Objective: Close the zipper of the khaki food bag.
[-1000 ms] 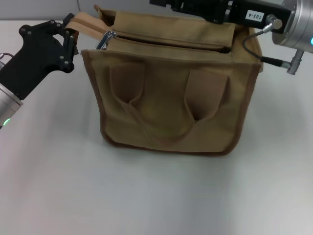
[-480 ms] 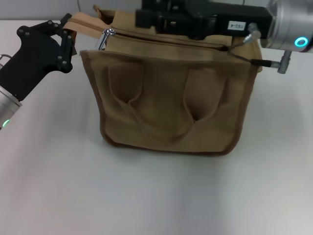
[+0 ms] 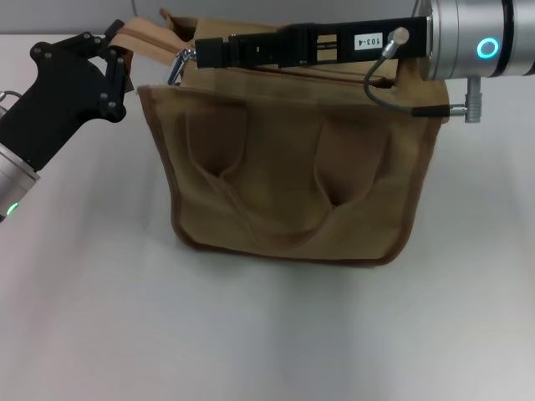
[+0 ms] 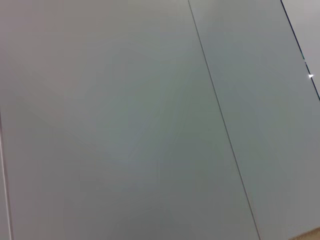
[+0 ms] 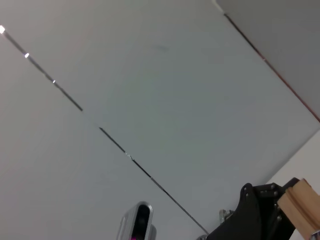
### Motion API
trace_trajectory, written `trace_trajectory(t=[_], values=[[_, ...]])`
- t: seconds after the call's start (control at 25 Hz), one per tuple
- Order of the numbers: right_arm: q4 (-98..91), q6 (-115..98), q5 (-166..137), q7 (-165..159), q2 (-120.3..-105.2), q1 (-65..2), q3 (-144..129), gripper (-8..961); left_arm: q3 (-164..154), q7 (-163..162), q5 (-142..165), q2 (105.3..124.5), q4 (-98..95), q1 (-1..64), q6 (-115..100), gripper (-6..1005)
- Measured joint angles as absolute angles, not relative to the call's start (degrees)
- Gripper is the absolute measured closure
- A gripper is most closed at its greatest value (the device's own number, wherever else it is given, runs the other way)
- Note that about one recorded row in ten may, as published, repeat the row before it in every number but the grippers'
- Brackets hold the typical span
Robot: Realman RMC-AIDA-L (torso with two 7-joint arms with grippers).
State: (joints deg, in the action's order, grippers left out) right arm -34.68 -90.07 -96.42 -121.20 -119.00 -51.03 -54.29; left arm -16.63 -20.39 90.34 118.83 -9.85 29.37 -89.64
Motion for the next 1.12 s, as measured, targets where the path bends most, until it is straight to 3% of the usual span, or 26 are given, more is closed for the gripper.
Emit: trace_trajectory(t=[0.56, 1.12], values=[[-33.1, -85.5, -96.3, -134.3, -118.96, -50.9, -54.4, 269, -16.6, -20.4, 90.3, 118.83, -9.7, 29.3, -90.6, 979], [-29.0, -82.0, -97.2, -137.0, -119.16, -55.1, -56.6, 269, -16.6, -20.4, 90.1, 118.91, -9.0, 30.1, -90.6, 977]])
